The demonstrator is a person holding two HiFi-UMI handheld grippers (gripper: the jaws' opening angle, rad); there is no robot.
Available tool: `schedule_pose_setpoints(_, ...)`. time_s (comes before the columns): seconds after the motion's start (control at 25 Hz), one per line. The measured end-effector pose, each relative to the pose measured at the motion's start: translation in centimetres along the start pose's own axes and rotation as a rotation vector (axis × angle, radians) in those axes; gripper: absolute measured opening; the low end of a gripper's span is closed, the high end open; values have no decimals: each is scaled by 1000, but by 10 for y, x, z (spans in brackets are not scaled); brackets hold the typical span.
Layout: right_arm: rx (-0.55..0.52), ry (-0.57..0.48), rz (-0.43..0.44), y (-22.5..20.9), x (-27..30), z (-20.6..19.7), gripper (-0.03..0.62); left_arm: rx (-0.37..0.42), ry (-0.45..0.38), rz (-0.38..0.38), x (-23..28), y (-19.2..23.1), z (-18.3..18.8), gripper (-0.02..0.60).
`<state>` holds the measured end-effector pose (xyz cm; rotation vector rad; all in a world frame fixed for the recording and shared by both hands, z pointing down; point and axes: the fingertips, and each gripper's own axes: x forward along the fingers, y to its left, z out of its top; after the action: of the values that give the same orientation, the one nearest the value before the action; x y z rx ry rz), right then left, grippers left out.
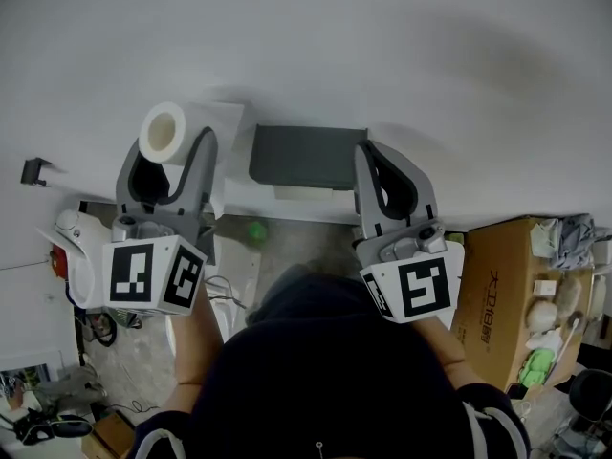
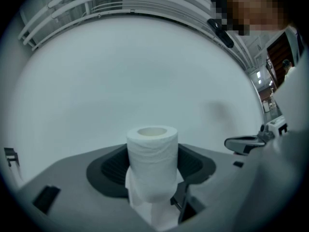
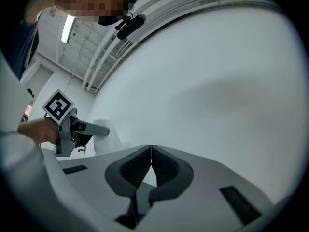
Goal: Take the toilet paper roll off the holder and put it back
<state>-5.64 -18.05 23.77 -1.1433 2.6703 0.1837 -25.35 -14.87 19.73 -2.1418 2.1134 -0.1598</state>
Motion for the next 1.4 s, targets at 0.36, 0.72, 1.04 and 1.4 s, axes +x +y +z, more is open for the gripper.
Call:
schedule_pose_setpoints(0.36,8,4,-26,-12,-3,-3,17,-2,1,-27,8,-14,-3,292)
schedule_pose_setpoints(0.72,17,12,-40,-22,-10,-3,17,5,-7,-39,14,-26,3,291)
schedule_pose_setpoints(1.04,13,-4,-39,-24,-13,0,17,14,-28,-45,15,-33,10,291)
schedule_pose_setpoints(1.4,8,-3,-38,-22,-20,3,17,21,-37,-57,13,-39,16,292)
